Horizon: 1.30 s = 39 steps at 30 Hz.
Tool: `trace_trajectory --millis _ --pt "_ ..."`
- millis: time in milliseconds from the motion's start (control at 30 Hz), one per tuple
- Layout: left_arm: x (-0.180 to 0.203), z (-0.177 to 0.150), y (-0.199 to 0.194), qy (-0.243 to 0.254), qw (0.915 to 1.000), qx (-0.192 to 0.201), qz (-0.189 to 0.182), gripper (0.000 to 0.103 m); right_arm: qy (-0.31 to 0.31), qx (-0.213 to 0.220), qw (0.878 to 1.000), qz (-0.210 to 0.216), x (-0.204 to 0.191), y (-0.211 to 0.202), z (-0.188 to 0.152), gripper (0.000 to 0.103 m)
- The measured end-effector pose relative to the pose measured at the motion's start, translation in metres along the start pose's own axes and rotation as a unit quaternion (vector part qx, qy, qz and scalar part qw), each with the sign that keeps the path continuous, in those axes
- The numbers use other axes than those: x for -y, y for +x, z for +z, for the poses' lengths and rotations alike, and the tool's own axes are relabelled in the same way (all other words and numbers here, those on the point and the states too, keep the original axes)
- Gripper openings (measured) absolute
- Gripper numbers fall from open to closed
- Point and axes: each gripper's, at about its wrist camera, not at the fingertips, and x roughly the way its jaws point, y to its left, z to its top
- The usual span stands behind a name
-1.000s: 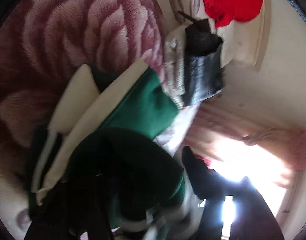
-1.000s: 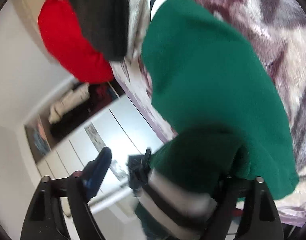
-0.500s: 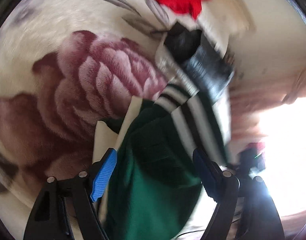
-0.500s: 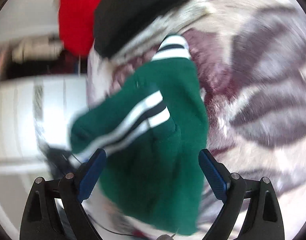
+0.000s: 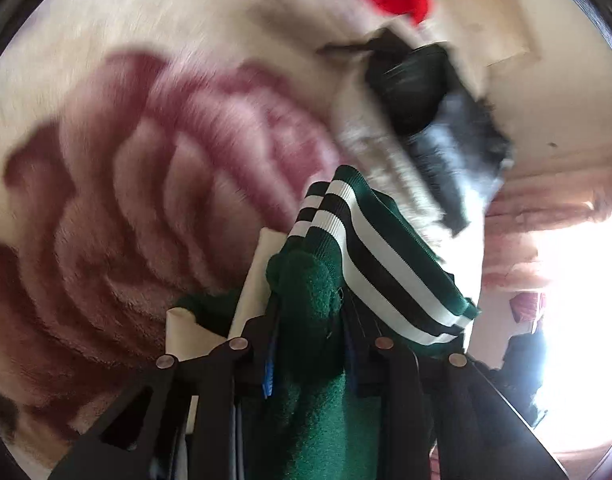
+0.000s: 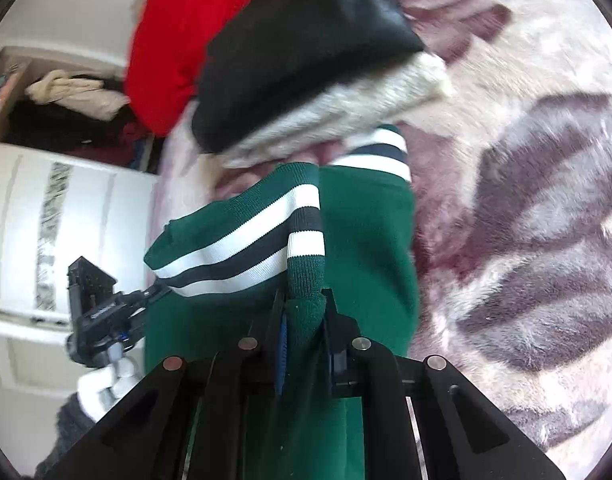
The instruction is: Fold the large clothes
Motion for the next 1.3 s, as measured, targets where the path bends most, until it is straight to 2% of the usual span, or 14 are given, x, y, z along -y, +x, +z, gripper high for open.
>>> trace_trajectory --millis 67,100,133,167,200,233,400,567,767,967,1000,1067,1167,1300 --pt "-0.011 0.003 0.000 -0.034 0.9992 -0.014 -0.017 0.031 0.038 -0.032 0.999 -0.021 0.018 0.022 0.003 0.021" --pt "-0.010 0.001 -0.007 -0.035 0.9988 -0.013 -0.030 0.034 0.047 -0.042 0.998 -0.022 0.023 0.028 0.005 0.029" --pt "-0.008 -0.002 -0.017 -0.028 0.9985 -0.005 -0.046 0.038 0.053 -0.047 0.997 -0.026 0.029 0.029 0.007 0.060" --pt "-0.005 -0.010 -0.034 -0.013 0.9975 0.009 -0.068 0.058 0.059 -0.055 0.996 -0.026 0.035 0.027 0.008 0.085" --pt "-0.002 -0.018 -0.048 -0.004 0.9965 0.022 -0.081 0.078 0.070 -0.062 0.996 -0.002 0.044 0.023 0.008 0.092" --pt "-0.001 -0.025 -0.059 0.002 0.9954 0.036 -0.088 0.081 0.078 -0.066 0.995 0.023 0.054 0.020 0.007 0.099" --pt "-0.016 -0.099 -0.108 -0.017 0.9887 0.112 -0.098 0.081 0.103 -0.128 0.981 0.099 0.104 0.045 0.002 0.103" --pt "-0.032 -0.179 -0.111 -0.082 0.9786 0.166 -0.090 0.080 0.072 -0.176 0.964 0.185 0.092 0.073 0.011 0.103" --pt "-0.046 -0.236 -0.122 -0.148 0.9608 0.214 -0.096 0.081 0.039 -0.230 0.957 0.174 0.077 0.106 0.014 0.103" --pt "-0.063 -0.252 -0.053 -0.173 0.9705 0.142 -0.088 0.081 0.033 -0.221 0.962 0.160 0.079 0.095 0.005 0.101" --pt "-0.069 -0.248 -0.036 -0.181 0.9685 0.135 -0.105 0.081 0.035 -0.215 0.963 0.159 0.081 0.092 0.003 0.098" --pt "-0.073 -0.239 -0.021 -0.200 0.9576 0.154 -0.139 0.082 0.046 -0.201 0.967 0.152 0.087 0.082 -0.004 0.071" --pt "-0.062 -0.218 -0.021 -0.191 0.9553 0.189 -0.124 0.082 0.076 -0.168 0.971 0.155 0.100 0.059 -0.017 0.051" --pt "-0.054 -0.189 -0.052 -0.164 0.9601 0.190 -0.122 0.072 0.140 -0.111 0.970 0.164 0.123 0.007 -0.053 0.040"
